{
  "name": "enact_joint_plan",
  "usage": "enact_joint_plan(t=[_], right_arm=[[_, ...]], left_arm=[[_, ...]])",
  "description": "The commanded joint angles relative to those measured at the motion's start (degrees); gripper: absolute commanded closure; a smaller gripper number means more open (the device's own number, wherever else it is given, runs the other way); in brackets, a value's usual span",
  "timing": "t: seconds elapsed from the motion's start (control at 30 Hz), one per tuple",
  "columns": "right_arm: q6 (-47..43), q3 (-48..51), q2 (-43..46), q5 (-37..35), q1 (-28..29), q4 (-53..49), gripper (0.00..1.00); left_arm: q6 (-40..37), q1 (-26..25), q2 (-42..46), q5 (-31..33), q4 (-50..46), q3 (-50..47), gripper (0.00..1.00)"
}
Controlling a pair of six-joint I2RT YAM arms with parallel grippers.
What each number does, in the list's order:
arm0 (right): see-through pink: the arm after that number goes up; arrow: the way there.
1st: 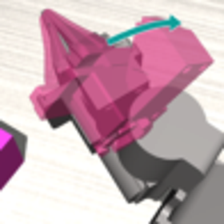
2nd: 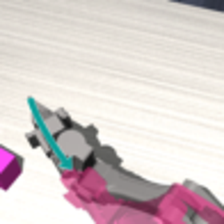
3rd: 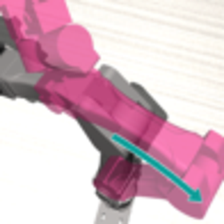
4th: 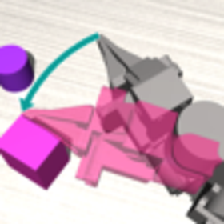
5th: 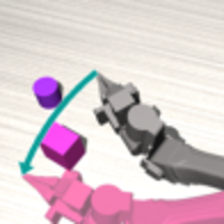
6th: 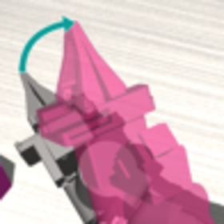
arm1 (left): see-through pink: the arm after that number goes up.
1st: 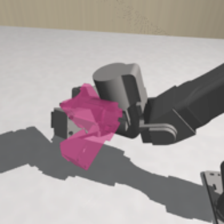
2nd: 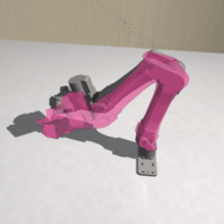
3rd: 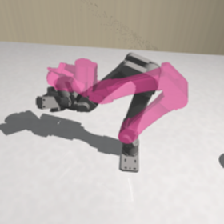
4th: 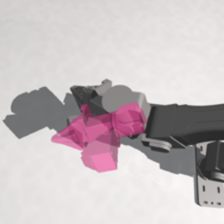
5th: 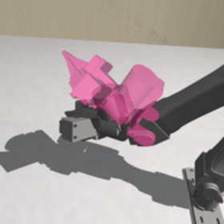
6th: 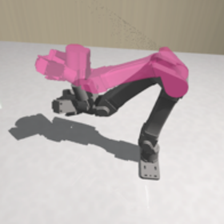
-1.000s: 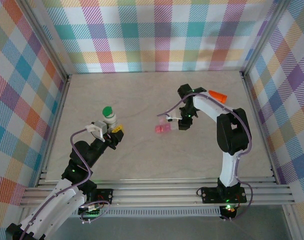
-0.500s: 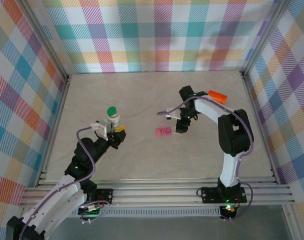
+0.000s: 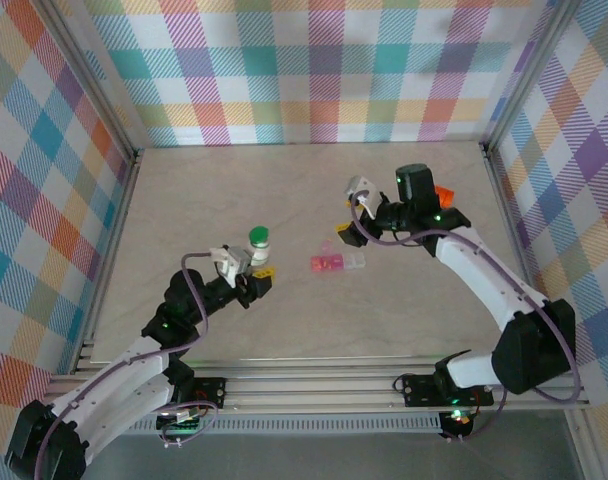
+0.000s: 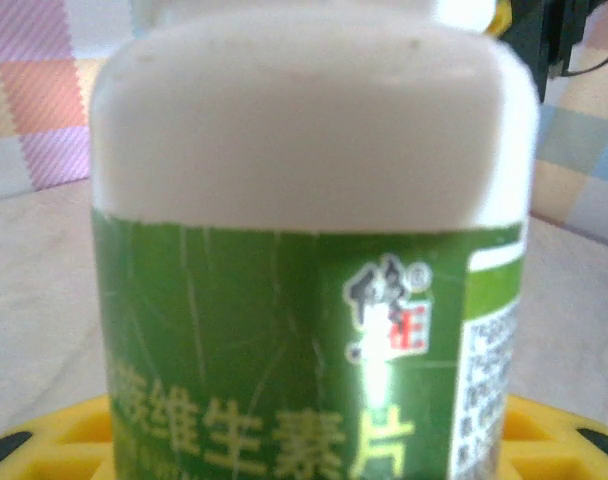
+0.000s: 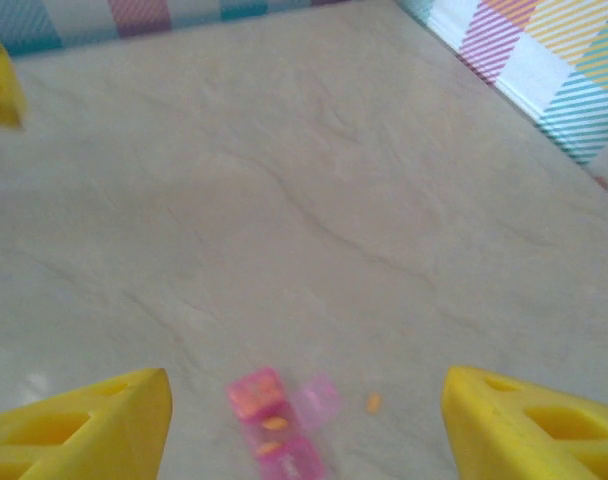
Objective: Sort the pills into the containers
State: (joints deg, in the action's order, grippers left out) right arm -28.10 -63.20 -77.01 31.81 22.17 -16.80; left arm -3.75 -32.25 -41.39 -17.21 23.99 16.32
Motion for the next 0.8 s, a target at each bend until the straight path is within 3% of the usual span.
enact_joint_plan(t=[0.0,0.3,0.77], right_arm=[[15.2,4.2,2.8,7.7,0.8,10.7,0.3],[22.0,9.0,6.5,13.9,6.3,16.2,0.23],[14.6,9.0,7.2,20.3,12.8,11.0,0.21]], left_arm=[[-3.7,-2.5,-1.8,-2.1,3.1,3.5,1.0],[-8.5,-11.1,-11.7,3.9,2.3,9.8,1.0],[-8.9,-14.9,-19.4,1.2,4.8,14.9,1.0]])
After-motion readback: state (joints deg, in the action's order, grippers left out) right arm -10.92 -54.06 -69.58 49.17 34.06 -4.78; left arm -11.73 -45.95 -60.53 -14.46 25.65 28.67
